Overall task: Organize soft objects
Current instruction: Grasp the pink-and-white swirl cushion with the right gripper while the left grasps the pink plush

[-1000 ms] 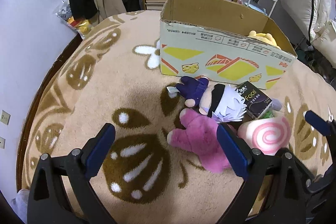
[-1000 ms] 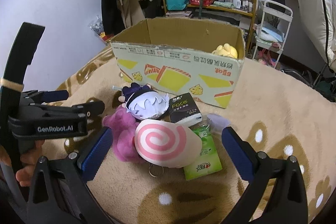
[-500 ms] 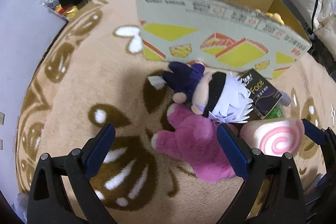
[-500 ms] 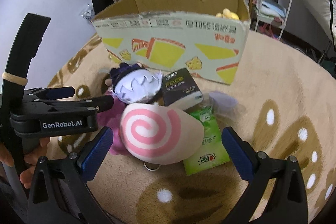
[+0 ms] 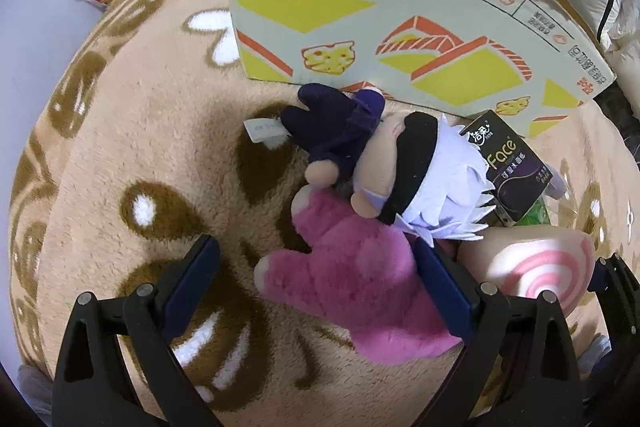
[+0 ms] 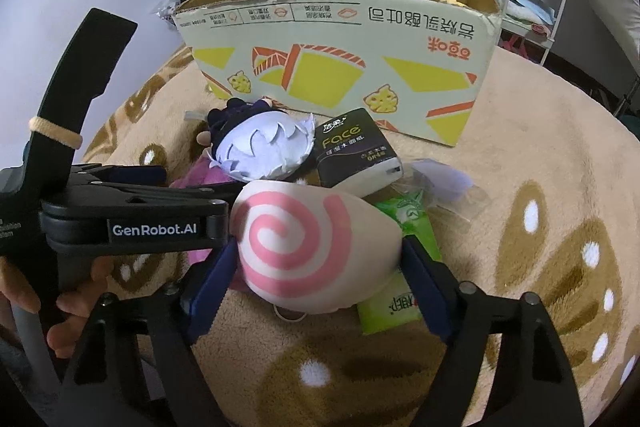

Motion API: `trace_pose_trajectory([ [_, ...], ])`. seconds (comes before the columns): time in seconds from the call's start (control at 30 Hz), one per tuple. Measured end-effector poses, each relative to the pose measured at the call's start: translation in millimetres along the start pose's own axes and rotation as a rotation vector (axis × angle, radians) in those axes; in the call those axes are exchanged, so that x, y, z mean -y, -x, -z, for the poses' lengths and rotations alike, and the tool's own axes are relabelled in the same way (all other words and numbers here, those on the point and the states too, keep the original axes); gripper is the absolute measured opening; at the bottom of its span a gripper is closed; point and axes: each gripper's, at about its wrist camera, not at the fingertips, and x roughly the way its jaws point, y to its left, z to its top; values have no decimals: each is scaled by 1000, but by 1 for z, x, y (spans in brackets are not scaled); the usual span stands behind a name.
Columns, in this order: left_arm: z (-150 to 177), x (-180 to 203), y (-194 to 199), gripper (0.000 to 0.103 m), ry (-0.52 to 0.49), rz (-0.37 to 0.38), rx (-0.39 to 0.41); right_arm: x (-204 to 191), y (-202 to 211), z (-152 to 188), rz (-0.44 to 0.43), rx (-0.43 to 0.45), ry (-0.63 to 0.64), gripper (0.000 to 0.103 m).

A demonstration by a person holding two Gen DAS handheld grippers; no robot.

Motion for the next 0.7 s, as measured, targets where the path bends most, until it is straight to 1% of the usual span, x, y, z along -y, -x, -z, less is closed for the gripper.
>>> trace_pose_trajectory([
  [0.37, 0, -4, -12, 95, 42, 54, -27, 0, -4, -2, -5, -5, -11, 86],
  [0.43, -1, -4, -13, 95, 46, 54, -38, 0, -4, -2, -5, -5, -11, 86],
  [0.5, -2, -5, -19, 95, 49, 54, -37, 0, -4, -3, -4, -1, -9, 82],
  [0.57, -2, -4, -19, 90, 51, 60, -35, -2, -3, -3, -5, 6, -1, 78],
  [0.63, -2, -2, -19, 82, 46, 63, -27, -4, -3, -3, -7, 8, 7, 74],
  [0.7, -1, -1, -18, 78, 38, 63, -17, -7, -2, -3, -5, 12, 17, 69],
])
